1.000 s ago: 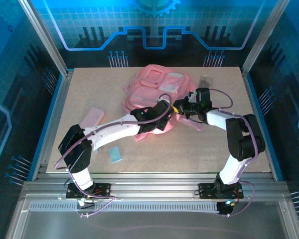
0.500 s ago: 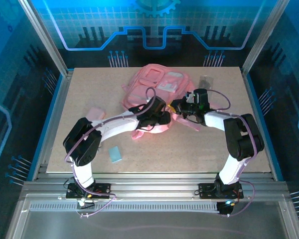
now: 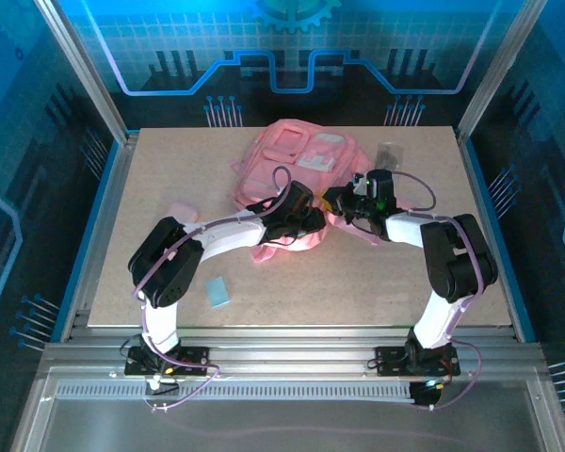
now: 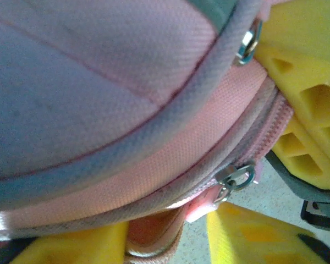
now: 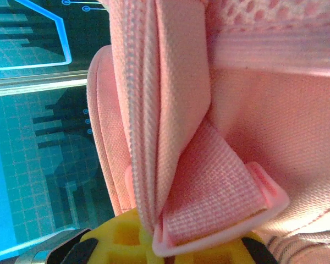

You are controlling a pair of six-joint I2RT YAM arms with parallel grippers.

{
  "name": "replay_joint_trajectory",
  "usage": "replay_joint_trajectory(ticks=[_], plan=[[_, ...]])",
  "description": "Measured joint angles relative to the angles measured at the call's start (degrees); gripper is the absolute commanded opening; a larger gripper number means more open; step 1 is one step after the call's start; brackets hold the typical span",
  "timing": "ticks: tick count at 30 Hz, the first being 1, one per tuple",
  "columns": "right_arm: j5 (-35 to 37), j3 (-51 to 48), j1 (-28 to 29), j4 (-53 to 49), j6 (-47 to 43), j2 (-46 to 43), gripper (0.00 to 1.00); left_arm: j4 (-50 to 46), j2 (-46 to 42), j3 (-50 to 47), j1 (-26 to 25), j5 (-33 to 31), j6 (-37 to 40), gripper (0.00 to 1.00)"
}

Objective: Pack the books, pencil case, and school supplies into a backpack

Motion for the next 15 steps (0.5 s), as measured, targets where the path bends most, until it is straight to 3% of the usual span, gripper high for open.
replay_joint_trajectory(ticks=[3, 9, 15], plan=[[-0.1, -0.7, -0.2, 0.6, -0.1, 0.0, 0.0, -0.4, -0.3, 0.0, 0.0, 0.4, 0.6, 0.34], [-1.5, -2.1, -0.5, 0.8, -0.3, 0.0, 0.0, -6.1, -3.6, 2.2, -2.5, -2.2, 5.5, 0.58], [-1.8, -2.1, -0.5, 1.0, -0.3, 0.1, 0.0, -7.6, -4.8, 5.2, -4.4, -5.6, 8.3, 0.56]])
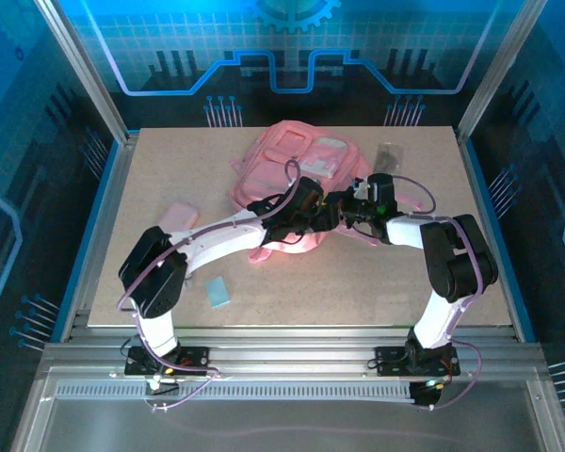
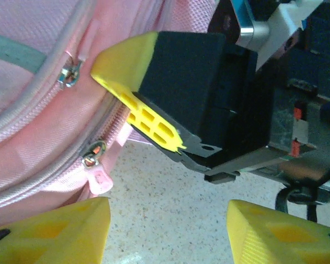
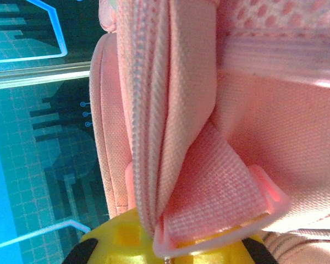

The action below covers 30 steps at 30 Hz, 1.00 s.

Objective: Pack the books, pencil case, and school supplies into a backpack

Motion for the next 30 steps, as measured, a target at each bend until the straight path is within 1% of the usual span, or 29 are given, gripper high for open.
replay_joint_trajectory(ticks=[4, 13, 14, 15, 18, 19, 24, 25, 27, 28, 30], plan=[[-0.2, 0.0, 0.0, 0.1, 0.1, 0.0, 0.0, -1.5, 1.9, 0.1, 0.0, -3.9, 1.6, 0.5], [-1.2, 0.0, 0.0, 2.4, 2.0, 1.3, 0.0, -1.9, 5.7, 0.7, -0.9, -10.6, 2.9, 0.49], [-1.2, 0.0, 0.0, 2.7, 2.2, 1.4, 0.0, -1.9, 6.1, 1.1, -0.9, -11.2, 3.1, 0.47], [-1.2, 0.0, 0.0, 3.1, 2.6, 1.6, 0.0, -2.2, 6.7, 1.6, -1.0, -12.0, 3.3, 0.43], [-0.9, 0.0, -0.1, 4.2, 3.5, 1.7, 0.0, -4.5, 8.5, 3.5, -1.0, -14.5, 4.6, 0.25], [-0.9, 0.0, -0.2, 4.4, 3.7, 1.7, 0.0, -4.7, 8.8, 3.8, -1.0, -15.2, 5.0, 0.22], [-1.0, 0.0, -0.3, 4.9, 4.3, 1.7, 0.0, -4.7, 8.9, 3.8, -1.0, -16.7, 6.8, 0.18], [-1.0, 0.0, -0.3, 4.9, 4.3, 1.7, 0.0, -4.7, 8.8, 3.8, -1.0, -16.7, 7.2, 0.15], [-1.2, 0.0, -0.3, 4.9, 4.3, 1.7, 0.0, -4.6, 8.2, 3.3, -1.0, -16.8, 8.3, 0.03], [-1.3, 0.0, -0.3, 4.9, 4.2, 1.7, 0.0, -4.5, 7.7, 3.0, -1.0, -16.8, 8.7, 0.0], [-1.9, 0.0, -0.4, 4.9, 4.0, 1.7, 0.0, -4.7, 6.6, 2.5, -0.9, -16.4, 9.4, 0.0]])
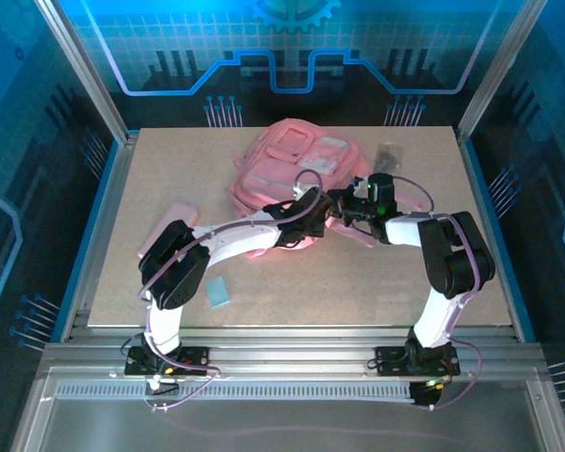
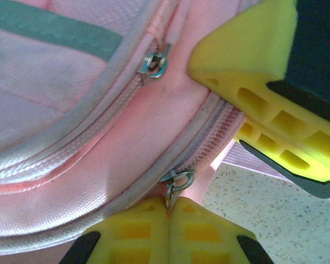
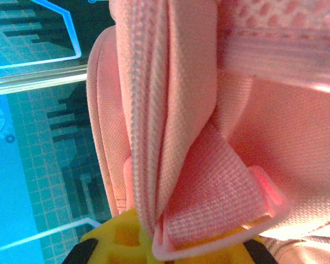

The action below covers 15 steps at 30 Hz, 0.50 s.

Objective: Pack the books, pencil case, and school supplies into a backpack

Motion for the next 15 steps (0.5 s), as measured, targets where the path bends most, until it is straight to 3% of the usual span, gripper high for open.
replay_joint_trajectory(ticks=[15], plan=[[-1.8, 1.8, -0.3, -6.0, -8.1, 0.0, 0.0, -9.1, -2.4, 3.2, 4.8, 16.6, 1.4, 0.0]])
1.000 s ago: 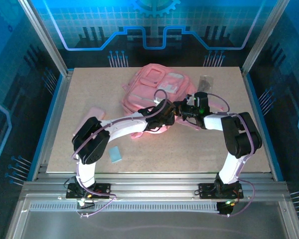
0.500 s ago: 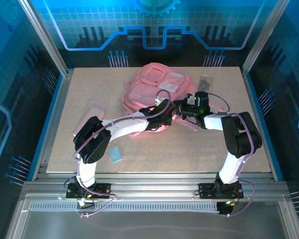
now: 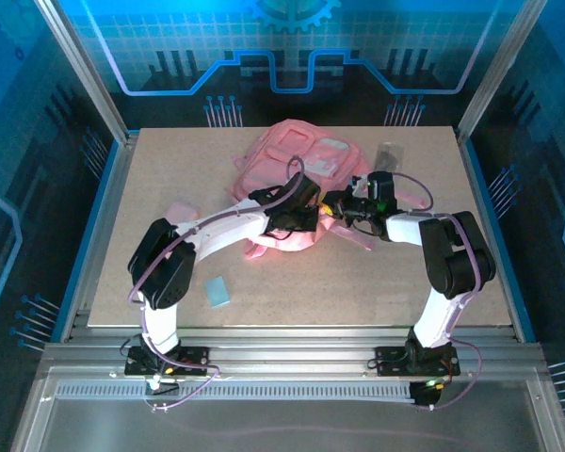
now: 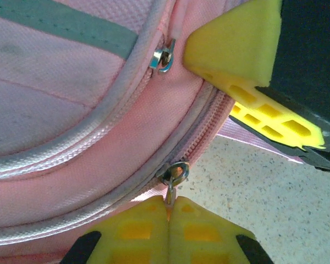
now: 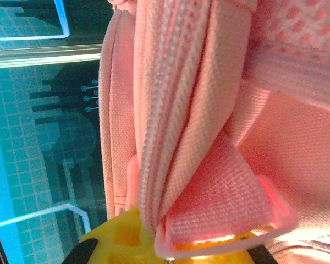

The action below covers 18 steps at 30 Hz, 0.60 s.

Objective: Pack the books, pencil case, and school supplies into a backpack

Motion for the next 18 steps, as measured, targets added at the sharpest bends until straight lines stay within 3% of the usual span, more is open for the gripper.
replay_joint_trajectory(ticks=[7, 12, 18], plan=[[0.1, 1.3, -0.1, -4.0, -4.0, 0.0, 0.0, -5.0, -0.6, 0.3, 2.0, 2.8, 5.6, 0.0], [-1.1, 2.2, -1.1, -5.5, -4.7, 0.0, 0.0, -6.4, -3.7, -4.5, 3.6, -0.2, 11.7, 0.0], [-2.4, 4.1, -3.3, -10.8, -8.1, 0.0, 0.0, -6.3, -7.9, -11.1, 11.9, -5.5, 14.6, 0.0]])
